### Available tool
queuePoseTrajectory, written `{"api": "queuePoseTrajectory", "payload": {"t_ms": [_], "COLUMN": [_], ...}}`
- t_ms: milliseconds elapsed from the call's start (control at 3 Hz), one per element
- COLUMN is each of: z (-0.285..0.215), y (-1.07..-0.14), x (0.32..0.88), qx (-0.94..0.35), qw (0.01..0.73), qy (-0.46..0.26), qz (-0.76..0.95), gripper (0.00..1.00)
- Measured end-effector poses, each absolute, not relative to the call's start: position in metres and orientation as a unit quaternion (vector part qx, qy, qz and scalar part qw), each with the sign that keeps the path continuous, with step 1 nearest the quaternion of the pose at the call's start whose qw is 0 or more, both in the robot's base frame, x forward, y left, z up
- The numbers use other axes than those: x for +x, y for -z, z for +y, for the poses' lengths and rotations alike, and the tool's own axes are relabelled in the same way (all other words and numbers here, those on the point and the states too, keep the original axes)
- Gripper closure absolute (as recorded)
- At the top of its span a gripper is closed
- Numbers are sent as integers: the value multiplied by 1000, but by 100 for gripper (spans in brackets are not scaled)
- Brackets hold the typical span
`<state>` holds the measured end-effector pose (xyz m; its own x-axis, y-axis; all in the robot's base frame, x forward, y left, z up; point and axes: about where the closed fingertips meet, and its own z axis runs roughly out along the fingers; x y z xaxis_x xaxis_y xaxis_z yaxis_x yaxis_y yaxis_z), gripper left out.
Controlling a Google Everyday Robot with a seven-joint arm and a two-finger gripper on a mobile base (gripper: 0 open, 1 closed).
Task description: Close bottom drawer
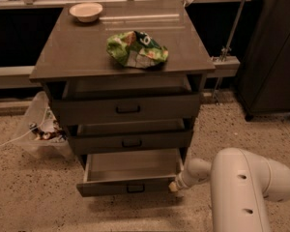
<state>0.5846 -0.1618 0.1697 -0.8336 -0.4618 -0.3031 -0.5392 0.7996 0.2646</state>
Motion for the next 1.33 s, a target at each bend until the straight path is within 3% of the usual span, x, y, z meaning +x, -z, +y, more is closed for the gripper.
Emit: {"api": "queuePoseTrajectory", "payload": {"t_ms": [1333], "z": [-174], "y": [-165], "x": [647], "qx": [-239], "qw": [135], "qy": [-135], "qz": [952], "gripper": [100]}}
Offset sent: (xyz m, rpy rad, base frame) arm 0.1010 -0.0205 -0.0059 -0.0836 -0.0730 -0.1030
